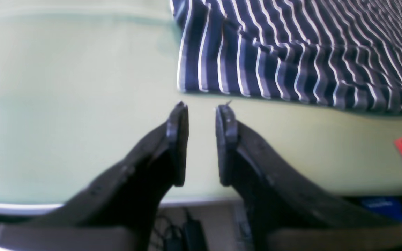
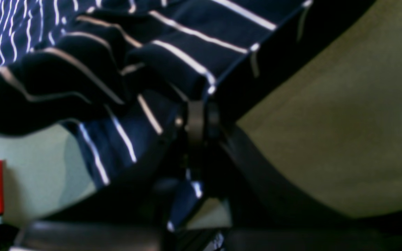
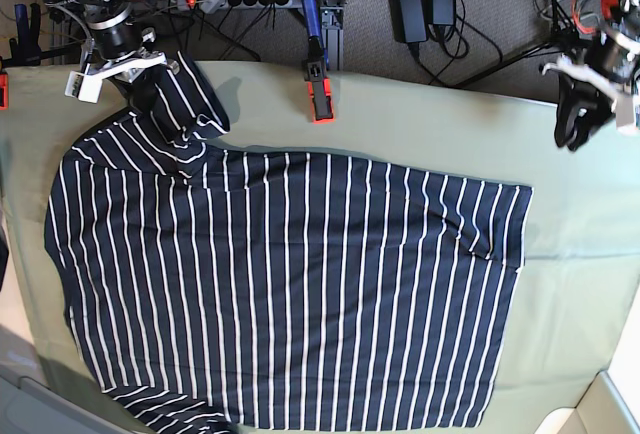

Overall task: Fold the T-shirt properly
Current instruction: 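Lower the left gripper to the shirt's side edge and grasp it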

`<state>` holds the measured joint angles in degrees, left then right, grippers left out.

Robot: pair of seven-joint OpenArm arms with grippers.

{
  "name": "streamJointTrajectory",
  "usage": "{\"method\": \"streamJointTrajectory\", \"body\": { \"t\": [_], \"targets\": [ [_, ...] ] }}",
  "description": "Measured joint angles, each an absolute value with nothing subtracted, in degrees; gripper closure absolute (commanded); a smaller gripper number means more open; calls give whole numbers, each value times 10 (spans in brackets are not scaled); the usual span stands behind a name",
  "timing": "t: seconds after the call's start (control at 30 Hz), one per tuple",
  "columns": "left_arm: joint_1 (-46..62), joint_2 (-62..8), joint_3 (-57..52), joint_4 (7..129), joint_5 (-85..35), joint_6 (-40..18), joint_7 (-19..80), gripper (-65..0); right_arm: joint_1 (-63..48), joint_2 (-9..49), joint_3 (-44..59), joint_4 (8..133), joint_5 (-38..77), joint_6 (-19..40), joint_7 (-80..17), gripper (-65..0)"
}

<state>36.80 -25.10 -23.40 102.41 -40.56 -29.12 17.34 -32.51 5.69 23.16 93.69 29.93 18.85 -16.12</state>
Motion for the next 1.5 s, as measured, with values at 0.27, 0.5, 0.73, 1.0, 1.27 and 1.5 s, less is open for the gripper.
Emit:
{"method": "streamJointTrajectory", "body": {
  "t": [0.27, 0.5, 0.73, 1.0, 1.27, 1.5],
  "targets": [
    [242, -289, -169, 870, -413, -288, 174, -404, -325, 57, 232, 937, 299, 189, -161, 0],
    [158, -289, -129, 814, -486, -288, 223, -404, -325, 57, 232, 937, 299, 189, -161, 0],
    [148, -267, -123, 809, -491, -288, 236, -404, -325, 57, 232, 937, 290, 189, -161, 0],
    [147, -263, -101, 809, -467, -288, 230, -404, -325, 57, 232, 937, 289, 189, -161, 0],
    [133, -237, -102, 780, -448, -283, 214, -404, -325, 57, 232, 937, 289, 189, -161, 0],
    [117, -235, -101, 774, -446, -283, 223, -404, -325, 57, 232, 937, 289, 189, -161, 0]
  ]
}}
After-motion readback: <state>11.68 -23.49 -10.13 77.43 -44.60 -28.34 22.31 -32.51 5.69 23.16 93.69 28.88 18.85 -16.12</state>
